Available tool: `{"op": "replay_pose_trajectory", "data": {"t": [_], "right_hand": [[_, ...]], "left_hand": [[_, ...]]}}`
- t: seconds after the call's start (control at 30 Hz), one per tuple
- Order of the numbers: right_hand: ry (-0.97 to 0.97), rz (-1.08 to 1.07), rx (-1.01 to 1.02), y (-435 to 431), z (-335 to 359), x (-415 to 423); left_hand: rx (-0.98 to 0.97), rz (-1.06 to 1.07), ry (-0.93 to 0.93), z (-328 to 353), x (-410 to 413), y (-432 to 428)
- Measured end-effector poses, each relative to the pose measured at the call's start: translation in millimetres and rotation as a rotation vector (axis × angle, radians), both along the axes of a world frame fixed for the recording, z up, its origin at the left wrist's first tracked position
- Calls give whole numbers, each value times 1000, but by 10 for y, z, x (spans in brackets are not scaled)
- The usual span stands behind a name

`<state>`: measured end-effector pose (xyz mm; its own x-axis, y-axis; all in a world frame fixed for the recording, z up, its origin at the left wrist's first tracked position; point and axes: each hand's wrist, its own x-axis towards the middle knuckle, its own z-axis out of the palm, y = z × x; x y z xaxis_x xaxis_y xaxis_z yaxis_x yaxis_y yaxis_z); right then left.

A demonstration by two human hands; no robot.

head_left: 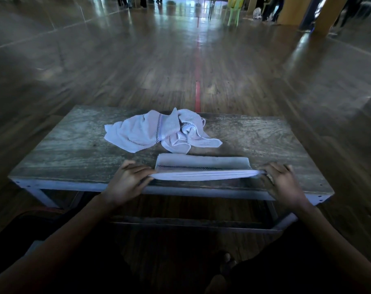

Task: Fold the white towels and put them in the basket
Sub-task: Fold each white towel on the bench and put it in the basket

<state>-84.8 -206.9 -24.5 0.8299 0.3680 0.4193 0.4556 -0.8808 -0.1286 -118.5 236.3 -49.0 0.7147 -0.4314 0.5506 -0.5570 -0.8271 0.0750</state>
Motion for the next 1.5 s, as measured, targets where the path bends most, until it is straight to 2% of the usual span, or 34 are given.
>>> {"op": "replay_pose_trajectory", "data": {"t": [0.07, 0.13, 0.2, 0.27, 0.33, 0.5, 0.67, 1.03, 1.13, 1.27, 1.37, 1.5], "right_hand": [[-6, 19, 111, 45, 162, 52], [31, 54, 300, 106, 419, 74], [175, 88, 489, 120, 658, 89], [304, 135, 622, 102, 816, 133], [412, 172, 669, 75, 864, 209], [723, 113, 463, 125, 601, 437], [720, -19, 435, 221, 238, 732], [793, -194, 148, 325, -107, 1251], [706, -224, 75, 362, -114, 1249], [414, -180, -52, 702, -58, 1031], [324, -60, -121, 1113, -183, 727], [306, -15, -189, 1321, -572, 447]], "left_hand": [[-152, -19, 68, 230, 52, -21], [-436, -33, 232, 505, 84, -43], [-631, -23, 398, 711, 130, -36], [-723, -68, 511, 839, 168, -28], [-748, -90, 596, 830, 221, -10], [-606, 25, 754, 398, 458, 35], [-518, 174, 741, 81, 774, -29], [-308, 306, 605, -129, 1107, -219], [-176, 411, 441, -117, 1064, -341], [-35, 277, 158, -85, 910, -653], [-3, 176, 236, -215, 741, -971], [159, 243, 327, -464, 587, -1167]]}}
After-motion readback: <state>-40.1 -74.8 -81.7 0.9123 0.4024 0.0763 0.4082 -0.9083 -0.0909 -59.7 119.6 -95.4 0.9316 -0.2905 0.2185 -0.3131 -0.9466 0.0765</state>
